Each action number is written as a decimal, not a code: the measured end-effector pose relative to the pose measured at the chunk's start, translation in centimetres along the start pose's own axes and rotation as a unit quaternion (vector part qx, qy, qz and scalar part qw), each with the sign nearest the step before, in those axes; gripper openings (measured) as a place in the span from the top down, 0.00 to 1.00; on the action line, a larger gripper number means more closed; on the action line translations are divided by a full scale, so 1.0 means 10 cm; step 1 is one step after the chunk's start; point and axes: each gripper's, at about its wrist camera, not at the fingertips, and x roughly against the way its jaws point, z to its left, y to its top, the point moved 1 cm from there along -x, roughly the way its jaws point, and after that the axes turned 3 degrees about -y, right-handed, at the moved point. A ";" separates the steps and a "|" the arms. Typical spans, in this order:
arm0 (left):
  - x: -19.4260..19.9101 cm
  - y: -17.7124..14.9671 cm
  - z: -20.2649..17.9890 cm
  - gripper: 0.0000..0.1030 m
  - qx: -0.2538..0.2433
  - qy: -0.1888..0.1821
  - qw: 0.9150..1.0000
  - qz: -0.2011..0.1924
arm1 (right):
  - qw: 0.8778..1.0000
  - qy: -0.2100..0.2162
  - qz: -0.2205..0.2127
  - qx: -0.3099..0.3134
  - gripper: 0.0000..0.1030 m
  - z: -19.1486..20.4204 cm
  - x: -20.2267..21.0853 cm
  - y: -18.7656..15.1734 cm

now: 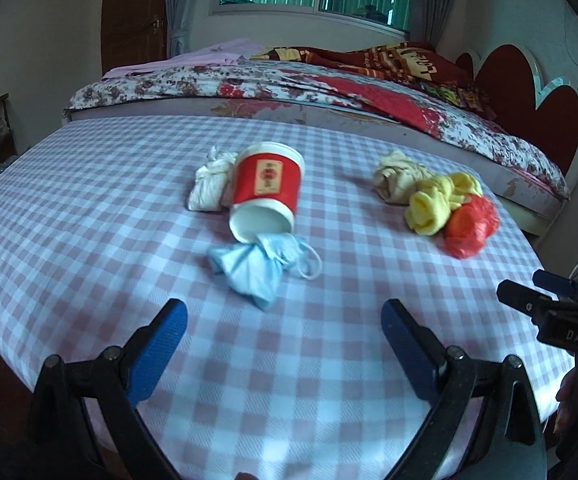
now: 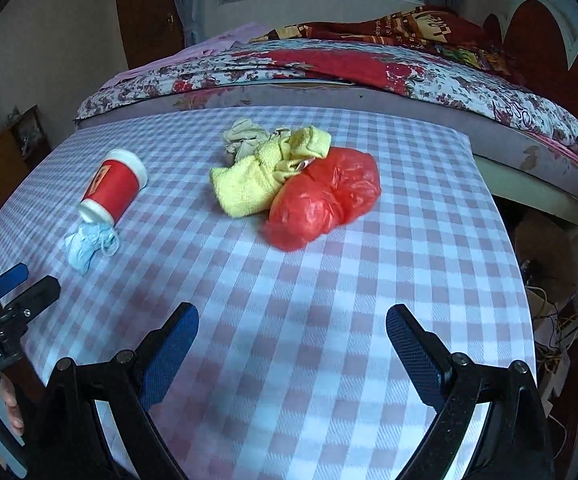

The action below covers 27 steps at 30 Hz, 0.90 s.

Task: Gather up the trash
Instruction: 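Grasp the light blue mask with the left tool while the right tool grasps the red bag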

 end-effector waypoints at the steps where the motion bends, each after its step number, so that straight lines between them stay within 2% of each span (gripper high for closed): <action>1: -0.05 0.04 0.04 0.08 0.003 -0.001 1.000 0.005 | 1.000 0.000 0.001 -0.007 0.07 -0.02 -0.07 0.05; 3: -0.15 0.09 0.11 0.19 0.008 -0.003 1.000 0.016 | 1.000 0.001 0.005 -0.015 0.07 -0.04 -0.17 0.12; 5: -0.27 0.14 0.18 0.24 0.010 -0.002 1.000 0.027 | 1.000 0.000 0.009 -0.017 0.07 -0.04 -0.28 0.20; 8: -0.39 0.18 0.21 0.24 0.011 -0.006 0.999 0.041 | 1.000 -0.009 0.013 -0.021 0.07 -0.06 -0.43 0.33; 10: -0.44 0.20 0.20 0.24 0.008 -0.006 0.999 0.046 | 1.000 -0.014 0.014 -0.024 0.11 -0.07 -0.51 0.40; 13: -0.53 0.20 0.19 0.27 0.007 -0.009 0.998 0.058 | 0.999 -0.015 0.021 -0.032 0.23 -0.10 -0.62 0.47; 16: -0.62 0.19 0.18 0.33 0.004 -0.009 0.998 0.069 | 0.999 -0.008 0.027 -0.036 0.42 -0.13 -0.70 0.50; 17: -0.61 0.18 0.16 0.36 -0.002 -0.007 0.998 0.066 | 0.999 -0.005 0.027 -0.035 0.56 -0.13 -0.71 0.49; 18: -0.61 0.17 0.15 0.42 -0.007 -0.004 0.998 0.064 | 0.999 -0.002 0.026 -0.034 0.62 -0.14 -0.70 0.49; 19: -0.60 0.17 0.14 0.48 -0.012 -0.002 0.998 0.062 | 0.999 0.001 0.025 -0.034 0.64 -0.15 -0.69 0.48; 20: -0.60 0.19 0.15 0.67 -0.015 -0.003 0.998 0.060 | 0.999 0.003 0.023 -0.033 0.68 -0.16 -0.67 0.45; 21: -0.59 0.18 0.15 0.81 -0.015 -0.007 0.998 0.060 | 0.999 0.004 0.020 -0.033 0.70 -0.17 -0.64 0.43; 27: -0.44 0.08 0.06 0.85 -0.023 -0.027 0.998 0.044 | 0.999 0.003 0.004 -0.033 0.74 -0.33 -0.43 0.25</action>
